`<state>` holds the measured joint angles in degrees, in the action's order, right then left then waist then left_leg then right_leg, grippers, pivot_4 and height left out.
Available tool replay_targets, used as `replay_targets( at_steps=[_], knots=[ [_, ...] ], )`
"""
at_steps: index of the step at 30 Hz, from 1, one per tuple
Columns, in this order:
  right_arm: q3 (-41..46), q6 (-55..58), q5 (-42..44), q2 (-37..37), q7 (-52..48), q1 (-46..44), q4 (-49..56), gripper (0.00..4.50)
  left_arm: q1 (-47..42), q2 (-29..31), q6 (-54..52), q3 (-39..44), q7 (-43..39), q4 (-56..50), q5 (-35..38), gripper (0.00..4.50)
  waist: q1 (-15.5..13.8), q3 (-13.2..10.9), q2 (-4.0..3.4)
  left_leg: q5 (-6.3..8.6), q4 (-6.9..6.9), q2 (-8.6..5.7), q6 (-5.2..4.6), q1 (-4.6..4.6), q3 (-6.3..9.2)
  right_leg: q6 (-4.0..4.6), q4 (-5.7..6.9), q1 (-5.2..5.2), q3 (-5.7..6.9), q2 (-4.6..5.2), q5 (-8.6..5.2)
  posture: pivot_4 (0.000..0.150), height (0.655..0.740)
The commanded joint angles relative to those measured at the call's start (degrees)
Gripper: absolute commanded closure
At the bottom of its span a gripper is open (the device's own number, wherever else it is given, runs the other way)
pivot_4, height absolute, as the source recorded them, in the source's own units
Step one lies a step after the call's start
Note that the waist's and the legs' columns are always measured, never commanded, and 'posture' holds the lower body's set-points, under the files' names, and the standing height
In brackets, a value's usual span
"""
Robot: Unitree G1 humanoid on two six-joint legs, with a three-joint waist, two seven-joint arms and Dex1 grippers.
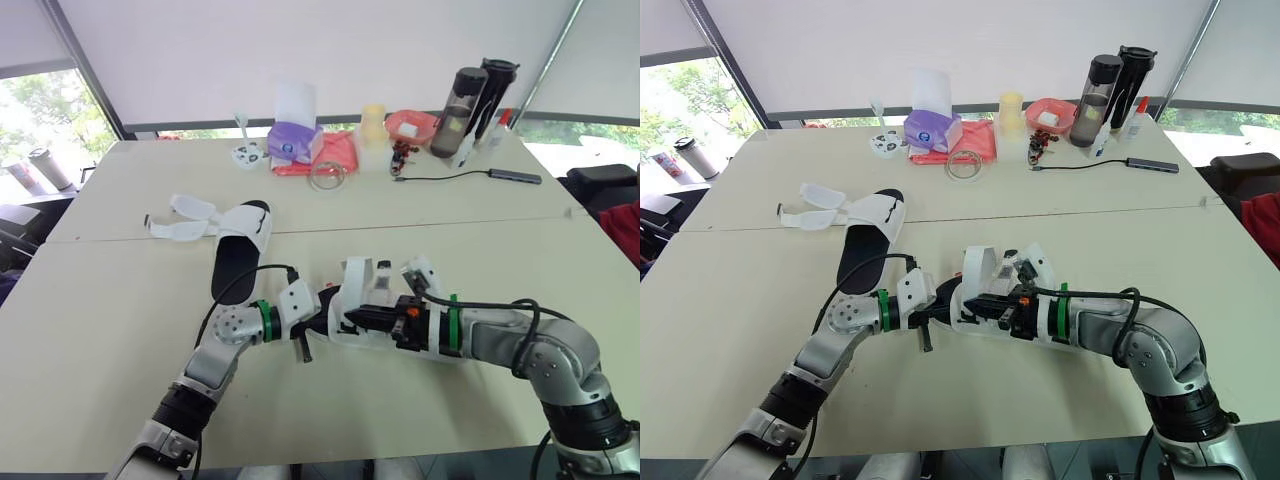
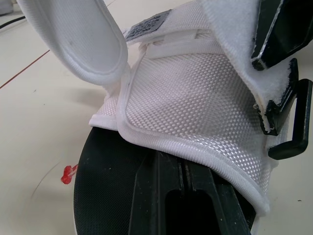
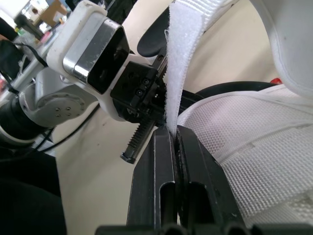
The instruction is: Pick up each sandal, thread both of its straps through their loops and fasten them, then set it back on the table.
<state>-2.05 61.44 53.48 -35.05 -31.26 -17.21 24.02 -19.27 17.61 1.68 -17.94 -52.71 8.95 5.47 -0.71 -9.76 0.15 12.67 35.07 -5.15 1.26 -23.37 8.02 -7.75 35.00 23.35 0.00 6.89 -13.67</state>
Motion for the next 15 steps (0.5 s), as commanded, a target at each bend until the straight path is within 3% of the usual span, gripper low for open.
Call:
replay_targets(
  at_steps=[1,4,15],
  knots=[
    [-2.84,-1.79,-5.48,-2.69,-1.43,0.07,0.08,4.45,2.74,1.31,-2.17,-2.99,-1.05,3.21,-2.59,4.50,0.00,0.01,0.00,0.00,0.01,0.00,0.00,0.00,0.00,0.00,0.00,0.00,0.00,0.00,0.00,0.150,0.7400],
    [-4.35,-2.61,-6.68,-3.72,-3.32,0.19,0.69,4.45,2.62,1.17,-2.03,-3.06,-0.93,3.42,-2.67,4.50,-0.04,0.04,0.05,0.00,0.04,0.00,0.00,0.00,-0.01,0.00,0.00,-0.01,0.00,0.00,0.00,0.150,0.7400],
    [2.16,6.95,6.71,-1.04,-3.31,0.57,2.04,4.45,3.96,2.44,-0.98,-4.01,-0.38,1.75,-3.94,4.50,-0.06,0.09,0.08,0.00,0.02,0.00,0.00,0.00,0.02,0.14,0.00,-0.01,-0.01,0.00,-0.08,0.150,0.7400]
  ],
)
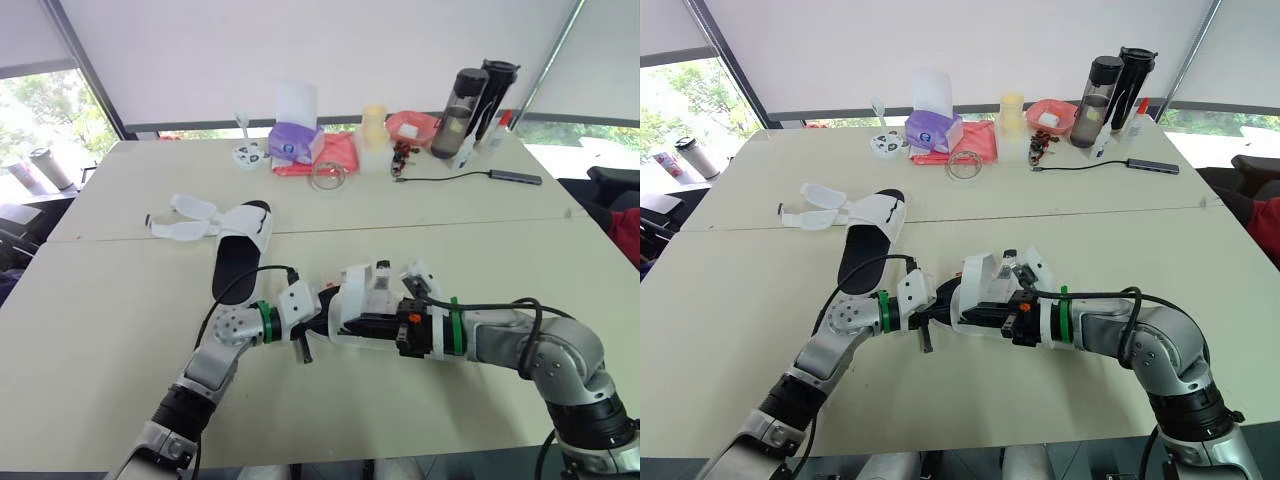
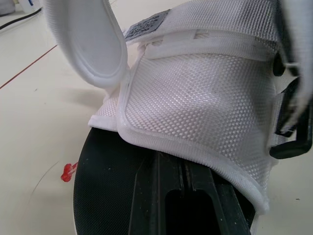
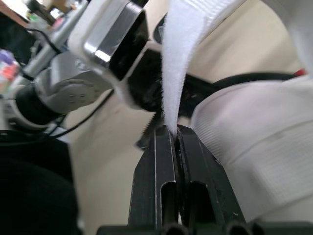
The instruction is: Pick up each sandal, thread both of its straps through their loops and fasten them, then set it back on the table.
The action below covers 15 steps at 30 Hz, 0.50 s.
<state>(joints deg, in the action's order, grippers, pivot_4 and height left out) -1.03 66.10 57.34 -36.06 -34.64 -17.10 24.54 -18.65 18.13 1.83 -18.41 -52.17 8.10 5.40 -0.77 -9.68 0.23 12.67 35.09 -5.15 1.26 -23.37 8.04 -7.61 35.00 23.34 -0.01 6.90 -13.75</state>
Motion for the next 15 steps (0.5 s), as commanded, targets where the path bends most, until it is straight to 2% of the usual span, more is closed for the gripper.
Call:
replay_targets(
  at_steps=[1,11,15],
  knots=[
    [1.18,2.67,3.16,-0.09,0.14,0.56,1.69,4.45,3.45,2.09,-0.86,-3.65,-0.87,2.51,-4.05,4.50,-0.02,0.00,0.00,0.00,-0.01,0.00,0.00,0.00,0.00,0.00,0.00,0.00,0.00,0.00,0.00,0.150,0.7400],
    [1.20,3.63,2.16,0.07,1.62,-0.12,0.49,4.45,2.45,4.35,7.83,-5.44,2.99,4.23,-10.84,4.50,-0.04,0.01,-0.02,0.00,-0.01,0.00,0.00,0.00,-0.01,0.00,0.00,0.01,0.00,0.00,0.00,0.150,0.7400],
    [3.32,5.06,4.78,0.70,2.07,-1.04,-0.34,4.45,2.25,4.38,9.56,-5.32,4.26,5.35,-11.24,4.50,-0.05,0.01,-0.02,0.00,0.03,0.00,0.00,0.00,-0.01,0.00,0.00,-0.01,0.00,0.00,0.01,0.150,0.7400]
  ],
)
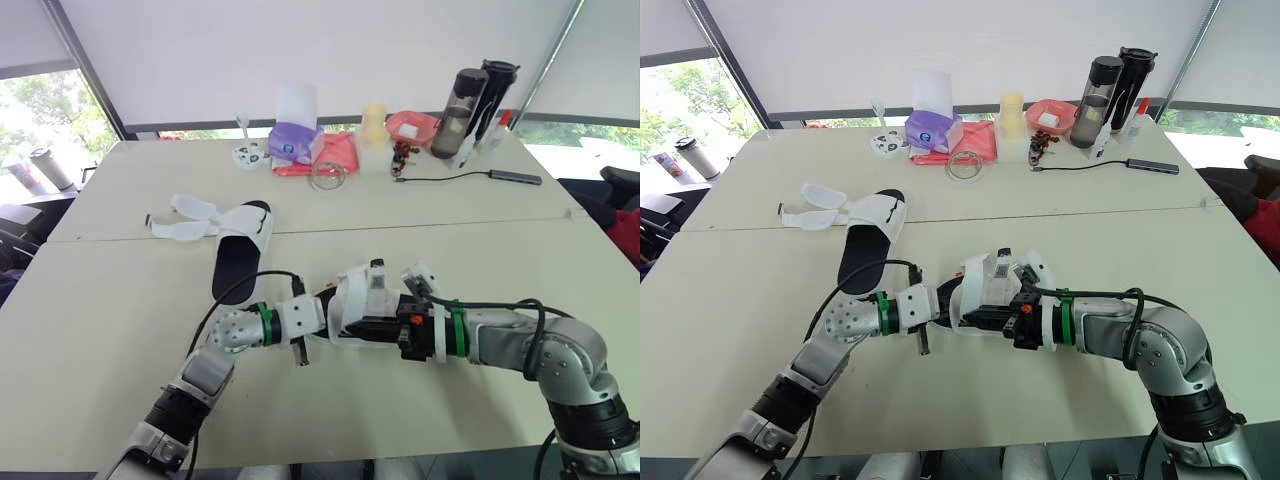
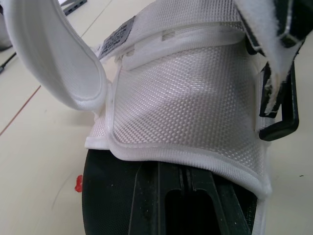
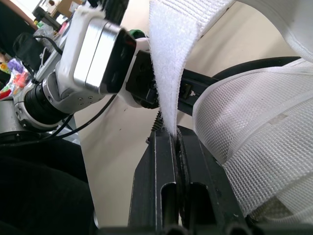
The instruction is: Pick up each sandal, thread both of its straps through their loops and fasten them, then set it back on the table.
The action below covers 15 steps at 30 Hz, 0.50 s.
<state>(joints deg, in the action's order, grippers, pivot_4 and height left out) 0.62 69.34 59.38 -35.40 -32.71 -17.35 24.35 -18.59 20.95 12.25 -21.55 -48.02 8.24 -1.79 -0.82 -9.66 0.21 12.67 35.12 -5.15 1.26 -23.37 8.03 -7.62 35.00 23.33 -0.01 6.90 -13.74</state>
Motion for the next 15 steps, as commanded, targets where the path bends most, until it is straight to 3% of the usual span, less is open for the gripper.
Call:
replay_targets(
  at_steps=[1,15],
  knots=[
    [2.35,2.39,3.75,0.41,0.50,-1.16,-0.43,4.45,2.14,1.52,-0.66,-2.16,0.21,5.50,-3.98,4.50,0.00,0.00,0.00,0.00,0.01,0.00,0.00,0.00,0.00,0.00,0.00,0.00,0.00,0.00,0.00,0.150,0.7400],
    [6.05,5.69,8.23,4.10,5.33,-4.44,-5.62,4.45,1.71,0.71,-1.12,-1.42,0.38,7.11,-2.22,4.50,0.04,0.02,-0.03,-0.01,0.07,0.01,-0.01,0.08,0.00,0.04,0.04,-0.09,0.00,-0.01,0.02,0.150,0.7400]
  ],
)
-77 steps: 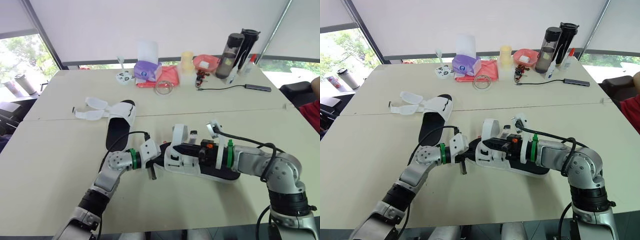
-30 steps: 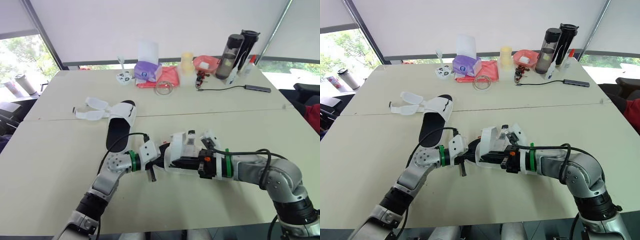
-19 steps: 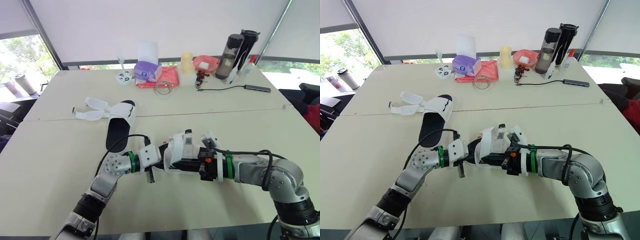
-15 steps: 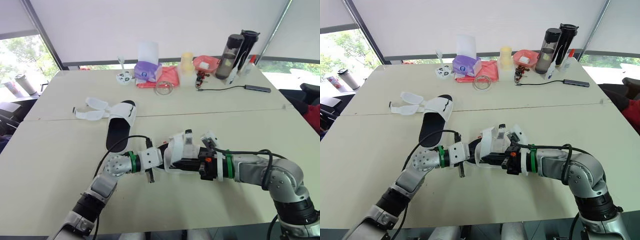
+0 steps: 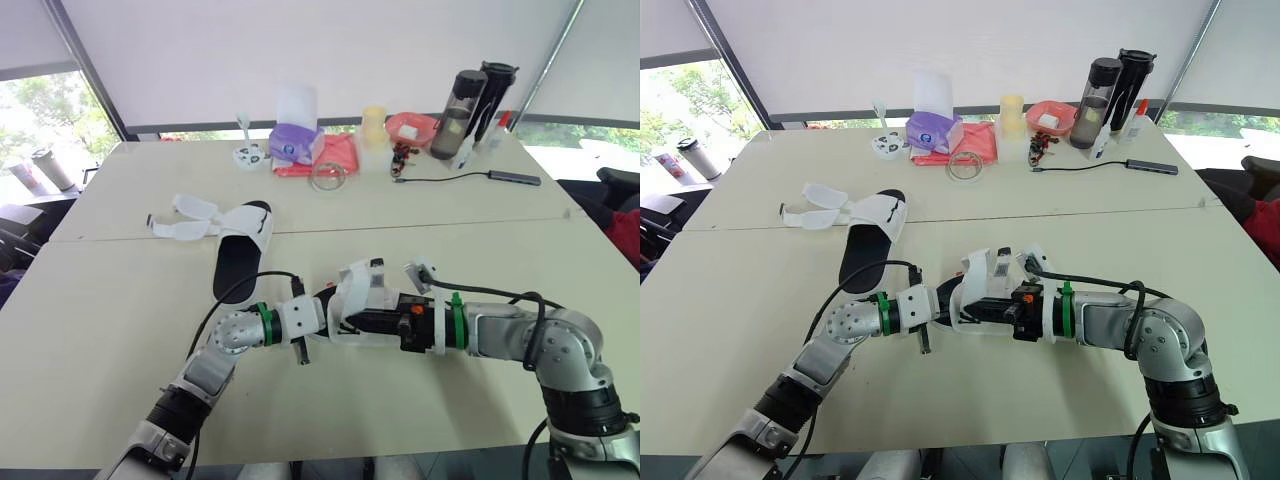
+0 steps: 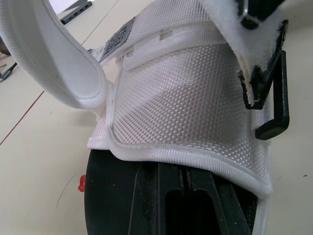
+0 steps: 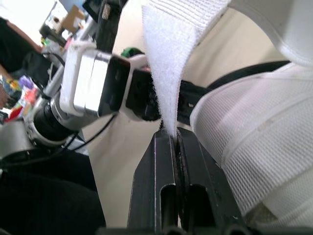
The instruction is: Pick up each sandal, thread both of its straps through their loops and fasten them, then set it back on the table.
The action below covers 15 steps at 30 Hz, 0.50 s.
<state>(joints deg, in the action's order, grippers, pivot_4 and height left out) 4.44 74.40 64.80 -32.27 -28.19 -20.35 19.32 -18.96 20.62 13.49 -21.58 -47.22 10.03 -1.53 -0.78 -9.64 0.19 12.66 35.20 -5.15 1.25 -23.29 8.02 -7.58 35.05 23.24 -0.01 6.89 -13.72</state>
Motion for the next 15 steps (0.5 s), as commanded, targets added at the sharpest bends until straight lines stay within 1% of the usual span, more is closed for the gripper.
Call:
replay_targets(
  at_steps=[1,6,11,15],
  knots=[
    [2.79,1.01,3.60,1.35,1.30,-1.64,-1.13,4.45,2.13,1.04,-2.36,-1.38,-0.42,5.28,-2.47,4.50,0.00,0.01,-0.01,0.00,0.00,0.00,0.00,0.00,0.00,0.01,0.00,0.00,0.00,0.00,0.00,0.150,0.7400],
    [4.66,2.73,6.66,2.17,3.37,-2.24,-2.96,4.45,2.39,1.20,-2.53,-1.28,-0.58,4.91,-2.31,4.50,0.00,0.02,-0.03,0.00,0.00,0.00,0.00,0.01,0.00,0.03,0.02,0.00,0.00,0.00,0.02,0.150,0.7400],
    [4.48,3.89,7.99,2.03,4.22,-2.29,-3.35,4.45,2.63,1.62,-2.54,-1.32,-1.04,4.64,-2.16,4.50,0.03,0.03,-0.05,0.00,0.00,0.00,0.00,0.01,0.00,0.03,0.02,0.00,0.00,0.00,0.02,0.150,0.7400],
    [0.88,3.57,3.89,0.10,3.05,-1.89,-2.09,4.45,2.54,1.71,-2.67,-1.22,-1.11,4.57,-2.06,4.50,0.04,0.04,-0.06,0.00,0.00,0.00,0.00,0.01,0.00,0.02,0.02,0.01,0.00,0.00,0.02,0.150,0.7400]
  ],
)
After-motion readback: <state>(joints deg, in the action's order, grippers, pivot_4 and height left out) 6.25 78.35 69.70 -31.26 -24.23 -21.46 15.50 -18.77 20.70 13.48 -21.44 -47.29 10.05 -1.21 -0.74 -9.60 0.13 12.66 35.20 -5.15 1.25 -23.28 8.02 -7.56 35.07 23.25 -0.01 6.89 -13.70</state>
